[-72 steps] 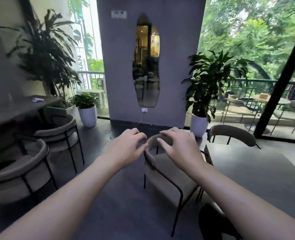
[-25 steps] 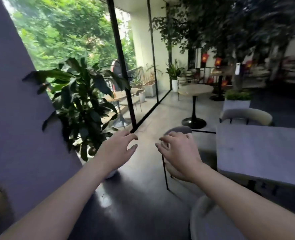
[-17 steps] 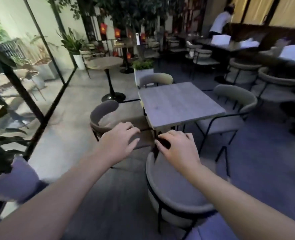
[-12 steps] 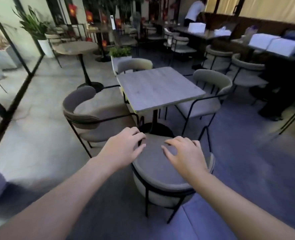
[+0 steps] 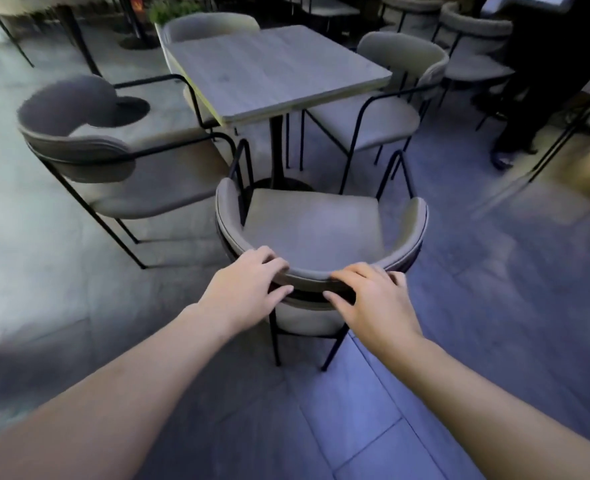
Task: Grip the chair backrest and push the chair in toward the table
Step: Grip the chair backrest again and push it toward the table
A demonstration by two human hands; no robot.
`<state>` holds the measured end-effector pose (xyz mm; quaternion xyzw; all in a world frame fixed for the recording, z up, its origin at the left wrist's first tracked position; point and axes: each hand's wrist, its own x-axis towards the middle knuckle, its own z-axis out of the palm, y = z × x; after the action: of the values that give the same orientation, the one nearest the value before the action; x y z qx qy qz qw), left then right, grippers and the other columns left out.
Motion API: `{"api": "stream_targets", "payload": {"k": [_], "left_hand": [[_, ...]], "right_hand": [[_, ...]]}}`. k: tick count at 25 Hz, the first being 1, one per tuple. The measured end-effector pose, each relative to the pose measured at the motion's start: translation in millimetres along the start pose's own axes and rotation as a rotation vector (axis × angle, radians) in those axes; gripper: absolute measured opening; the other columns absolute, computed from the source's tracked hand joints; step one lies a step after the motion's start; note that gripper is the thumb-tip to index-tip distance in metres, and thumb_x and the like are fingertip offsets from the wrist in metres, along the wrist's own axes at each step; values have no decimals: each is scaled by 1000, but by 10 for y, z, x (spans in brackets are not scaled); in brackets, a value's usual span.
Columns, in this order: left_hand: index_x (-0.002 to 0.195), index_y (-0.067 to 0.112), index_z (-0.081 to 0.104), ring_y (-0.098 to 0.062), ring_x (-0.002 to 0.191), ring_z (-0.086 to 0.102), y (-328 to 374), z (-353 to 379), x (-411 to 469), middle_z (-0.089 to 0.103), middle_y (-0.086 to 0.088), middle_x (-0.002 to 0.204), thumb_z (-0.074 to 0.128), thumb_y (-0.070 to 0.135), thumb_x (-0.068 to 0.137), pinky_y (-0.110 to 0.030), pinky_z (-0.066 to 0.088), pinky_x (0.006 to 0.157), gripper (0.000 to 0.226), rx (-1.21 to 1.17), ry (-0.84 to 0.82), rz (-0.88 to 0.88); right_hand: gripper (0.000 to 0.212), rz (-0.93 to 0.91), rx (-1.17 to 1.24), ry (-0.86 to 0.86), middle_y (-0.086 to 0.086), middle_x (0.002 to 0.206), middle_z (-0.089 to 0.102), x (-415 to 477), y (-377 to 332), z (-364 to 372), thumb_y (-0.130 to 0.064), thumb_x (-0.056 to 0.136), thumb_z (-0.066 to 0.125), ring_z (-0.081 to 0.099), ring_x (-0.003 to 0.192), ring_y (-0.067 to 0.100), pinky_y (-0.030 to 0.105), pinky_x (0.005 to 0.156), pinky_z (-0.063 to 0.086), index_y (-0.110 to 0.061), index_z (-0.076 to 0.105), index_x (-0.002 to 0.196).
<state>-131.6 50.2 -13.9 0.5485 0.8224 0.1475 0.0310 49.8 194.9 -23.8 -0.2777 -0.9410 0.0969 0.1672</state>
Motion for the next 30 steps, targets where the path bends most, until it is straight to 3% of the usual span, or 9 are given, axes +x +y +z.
{"api": "stream_targets", "payload": {"k": [4,8,12,16,21,30], "left_hand": [[122,30,59,-14,119,48,-99,3,144,55,8,121,54,58,90,-35,52,86,43,31,-1,-21],[112,34,63,-12,115,49,-186,29,274,58,10,112,46,75,84,-33,49,78,52,136,-81,-69],[92,32,70,-17,94,58,-271,106,345,62,8,90,37,82,77,-32,47,63,62,277,52,13],[78,25,67,-25,76,58,-224,152,384,60,1,76,48,76,80,-34,43,60,55,327,121,157],[73,25,63,-26,74,55,345,269,559,57,0,73,50,74,80,-36,39,62,52,347,119,101],[70,25,57,-27,72,54,1652,759,1173,54,1,71,54,73,79,-38,38,61,49,330,145,-170]], "right_hand": [[29,17,-6,-5,-12,106,65,125,-17,43,-51,89,63,58,102,16,38,91,31,-31,70,109],[36,18,-80,-101,-16,109,67,271,31,98,-59,91,55,56,106,11,39,93,29,-35,68,113],[31,-11,-102,-100,-20,97,66,332,141,105,-63,90,51,56,98,6,38,89,29,-38,67,100],[25,-85,-114,-115,-20,87,65,336,263,78,-59,90,53,58,91,5,38,79,28,-38,65,89],[36,-141,-105,-145,-24,87,65,419,843,-110,-63,88,37,60,89,4,38,74,29,-39,65,88],[39,-319,-57,-177,-20,91,66,741,2320,-433,-63,88,36,61,90,5,38,74,30,-37,66,90]]}}
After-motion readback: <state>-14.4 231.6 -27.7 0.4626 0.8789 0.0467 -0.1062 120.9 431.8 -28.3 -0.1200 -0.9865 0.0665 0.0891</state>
